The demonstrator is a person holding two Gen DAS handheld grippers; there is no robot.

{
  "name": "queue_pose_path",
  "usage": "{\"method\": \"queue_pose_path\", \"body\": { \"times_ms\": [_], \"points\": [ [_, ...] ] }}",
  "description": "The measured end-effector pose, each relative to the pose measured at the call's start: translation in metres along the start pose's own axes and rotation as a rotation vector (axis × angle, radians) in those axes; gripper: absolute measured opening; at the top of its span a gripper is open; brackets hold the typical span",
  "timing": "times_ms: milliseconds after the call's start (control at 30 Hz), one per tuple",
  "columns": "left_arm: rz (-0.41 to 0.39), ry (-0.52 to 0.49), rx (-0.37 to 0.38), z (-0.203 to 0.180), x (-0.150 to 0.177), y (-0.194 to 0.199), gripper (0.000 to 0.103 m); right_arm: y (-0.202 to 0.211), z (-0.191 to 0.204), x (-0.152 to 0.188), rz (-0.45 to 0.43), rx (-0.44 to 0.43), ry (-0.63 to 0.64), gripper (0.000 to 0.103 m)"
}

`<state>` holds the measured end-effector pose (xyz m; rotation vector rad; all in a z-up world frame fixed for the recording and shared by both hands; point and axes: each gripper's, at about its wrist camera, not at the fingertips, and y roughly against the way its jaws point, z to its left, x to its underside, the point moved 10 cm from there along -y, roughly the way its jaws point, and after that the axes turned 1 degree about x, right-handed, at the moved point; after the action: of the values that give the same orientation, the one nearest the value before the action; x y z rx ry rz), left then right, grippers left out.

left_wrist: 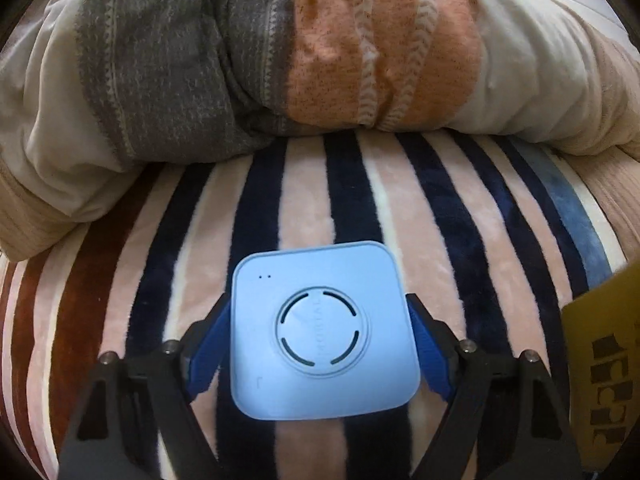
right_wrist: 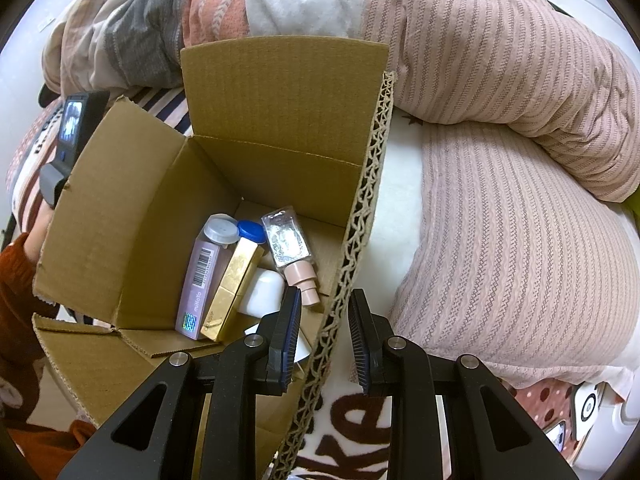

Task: Organize rigid objects
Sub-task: 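Grasp the light blue square box with the left tool, then drop the light blue box into the cardboard box while the right tool releases the wall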

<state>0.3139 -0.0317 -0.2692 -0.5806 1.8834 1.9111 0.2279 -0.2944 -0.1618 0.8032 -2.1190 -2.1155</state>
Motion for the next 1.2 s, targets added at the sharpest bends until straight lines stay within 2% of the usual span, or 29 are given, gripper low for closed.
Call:
{"method": "queue_pose_path", "body": {
  "times_ms": [133, 367, 500, 600, 733, 900, 967, 1067, 1200],
  "points": [
    [-0.041, -0.070, -0.006, -0.006, 0.000, 0.018, 0.080, 0.000, 0.000, 0.000, 0.001, 0.000, -0.001, 0.021],
    [-0.135, -0.133, 0.073, -0.025, -0.024, 0.081, 0.080, 0.001, 0.002, 0.000, -0.002, 0.001, 0.001, 0.021],
    [-0.215, -0.190, 0.139, -0.043, -0.037, 0.140, 0.080, 0.001, 0.002, 0.000, -0.003, 0.000, 0.001, 0.021],
    [-0.238, -0.215, 0.213, -0.066, -0.047, 0.171, 0.080, 0.001, 0.002, -0.001, -0.004, 0.003, 0.004, 0.021],
    [-0.215, -0.277, 0.334, -0.113, -0.044, 0.202, 0.080, 0.001, 0.002, -0.001, -0.007, 0.002, 0.004, 0.021],
    [-0.123, -0.319, 0.413, -0.175, -0.035, 0.207, 0.080, 0.001, 0.001, -0.001, -0.008, 0.002, 0.005, 0.021],
    [-0.101, -0.333, 0.437, -0.194, -0.033, 0.205, 0.080, 0.001, 0.000, -0.001, -0.007, 0.002, 0.006, 0.021],
    [-0.080, -0.361, 0.435, -0.215, -0.027, 0.199, 0.080, 0.001, 0.001, -0.002, -0.005, 0.003, 0.010, 0.021],
    [-0.042, -0.352, 0.444, -0.227, -0.023, 0.187, 0.080, 0.001, 0.000, -0.003, -0.007, 0.003, 0.009, 0.021]
  ]
}}
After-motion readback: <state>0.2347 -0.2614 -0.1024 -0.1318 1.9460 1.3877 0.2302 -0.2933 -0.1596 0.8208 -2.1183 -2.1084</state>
